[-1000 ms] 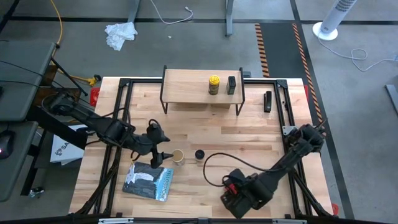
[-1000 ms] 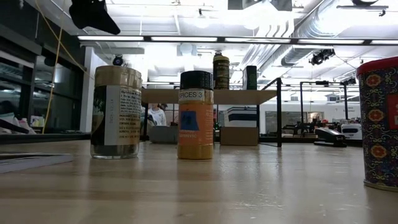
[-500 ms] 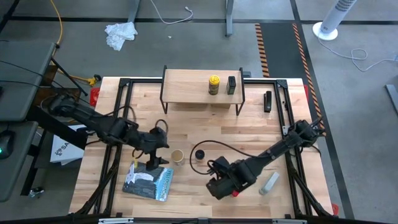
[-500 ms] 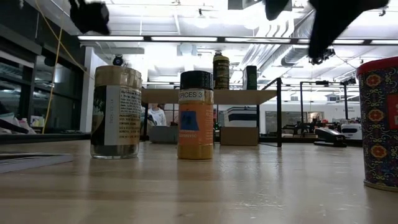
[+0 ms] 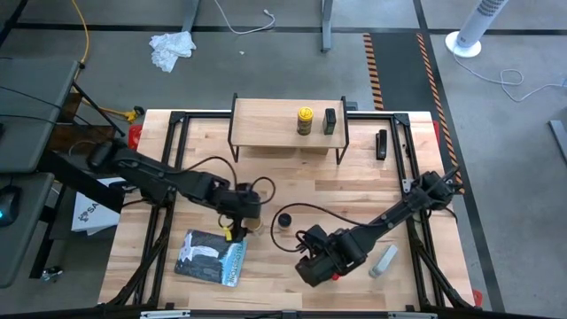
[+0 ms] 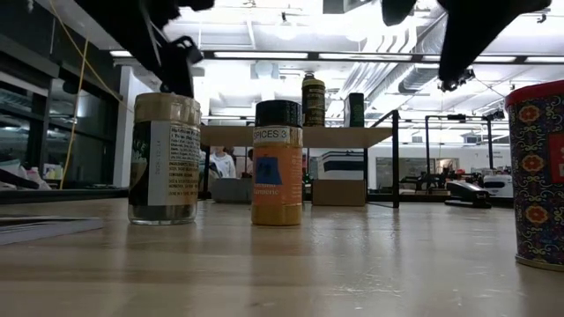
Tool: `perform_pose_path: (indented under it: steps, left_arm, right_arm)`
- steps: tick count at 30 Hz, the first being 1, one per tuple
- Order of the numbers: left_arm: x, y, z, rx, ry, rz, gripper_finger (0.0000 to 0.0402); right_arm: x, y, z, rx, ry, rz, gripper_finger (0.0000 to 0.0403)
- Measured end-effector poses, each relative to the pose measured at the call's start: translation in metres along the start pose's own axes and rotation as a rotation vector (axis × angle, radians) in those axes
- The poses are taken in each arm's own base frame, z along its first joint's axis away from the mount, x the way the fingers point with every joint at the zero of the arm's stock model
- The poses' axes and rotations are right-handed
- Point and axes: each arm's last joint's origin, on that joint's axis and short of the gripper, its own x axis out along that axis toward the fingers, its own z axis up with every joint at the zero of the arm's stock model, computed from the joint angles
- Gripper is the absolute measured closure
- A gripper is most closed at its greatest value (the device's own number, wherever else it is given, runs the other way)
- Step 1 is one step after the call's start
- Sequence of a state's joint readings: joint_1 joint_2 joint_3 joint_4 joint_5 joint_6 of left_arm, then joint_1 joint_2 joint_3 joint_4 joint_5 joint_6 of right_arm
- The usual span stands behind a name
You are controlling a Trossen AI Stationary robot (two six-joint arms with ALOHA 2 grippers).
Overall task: Shelf spices
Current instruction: Put the gold seasoning bottle on the shelf
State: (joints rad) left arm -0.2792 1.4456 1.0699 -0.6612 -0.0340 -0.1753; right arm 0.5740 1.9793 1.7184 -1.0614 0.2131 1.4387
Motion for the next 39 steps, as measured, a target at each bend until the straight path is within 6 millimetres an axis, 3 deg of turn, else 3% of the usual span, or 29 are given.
perform_pose_path:
  steps: [9, 21, 24, 29, 33, 39]
  left_arm:
    - [0.021, 0.000, 0.001, 0.021, 0.089, -0.005, 0.0051]
    - [0.045, 0.000, -0.002, 0.062, 0.154, 0.052, 0.0052]
    - [0.045, 0.000, -0.001, 0.066, 0.144, 0.072, 0.0070]
    - [0.041, 0.000, -0.001, 0.059, 0.140, 0.075, 0.0138]
    - [0.018, 0.000, 0.008, 0.066, 0.146, 0.066, 0.0138]
    - [-0.069, 0.017, 0.042, 0.170, -0.015, 0.260, 0.0138]
  right_arm:
    - [-0.003, 0.001, -0.011, 0.000, 0.002, -0.001, 0.0080]
    - [-0.003, 0.000, -0.012, -0.006, -0.011, -0.012, 0.0080]
    - [-0.003, -0.001, -0.012, -0.008, -0.011, -0.017, 0.0080]
    - [-0.003, -0.001, -0.012, -0.009, -0.010, -0.023, 0.0080]
    - [-0.004, -0.002, -0.012, -0.012, -0.010, -0.027, 0.0080]
    - [-0.010, -0.008, -0.020, -0.049, 0.001, -0.079, 0.0080]
